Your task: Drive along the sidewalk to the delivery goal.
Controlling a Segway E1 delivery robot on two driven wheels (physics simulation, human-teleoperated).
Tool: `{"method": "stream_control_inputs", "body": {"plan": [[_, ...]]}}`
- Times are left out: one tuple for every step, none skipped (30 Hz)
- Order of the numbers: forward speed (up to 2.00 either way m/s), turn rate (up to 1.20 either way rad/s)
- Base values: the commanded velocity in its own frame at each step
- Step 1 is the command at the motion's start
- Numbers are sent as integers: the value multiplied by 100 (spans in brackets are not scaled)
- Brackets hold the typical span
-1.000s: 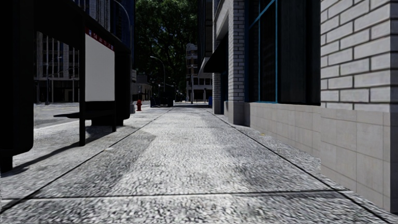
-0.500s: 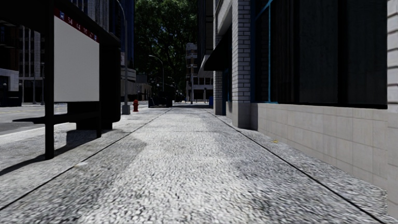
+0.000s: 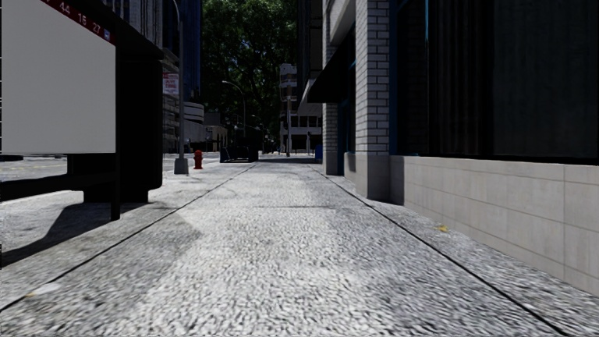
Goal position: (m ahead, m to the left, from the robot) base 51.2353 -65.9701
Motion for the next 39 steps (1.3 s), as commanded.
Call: {"method": "stream_control_inputs", "body": {"plan": [[149, 0], [149, 0], [149, 0], [149, 0], [149, 0], [149, 0], [149, 0], [149, 0], [149, 0], [149, 0], [149, 0], [149, 0], [149, 0], [149, 0], [149, 0], [149, 0], [149, 0], [149, 0], [149, 0], [149, 0], [149, 0], [149, 0], [149, 0], [149, 0], [149, 0], [149, 0], [149, 0], [149, 0], [149, 0], [149, 0], [149, 0], [149, 0], [149, 0], [149, 0], [149, 0], [149, 0], [149, 0], [149, 0], [149, 0]]}}
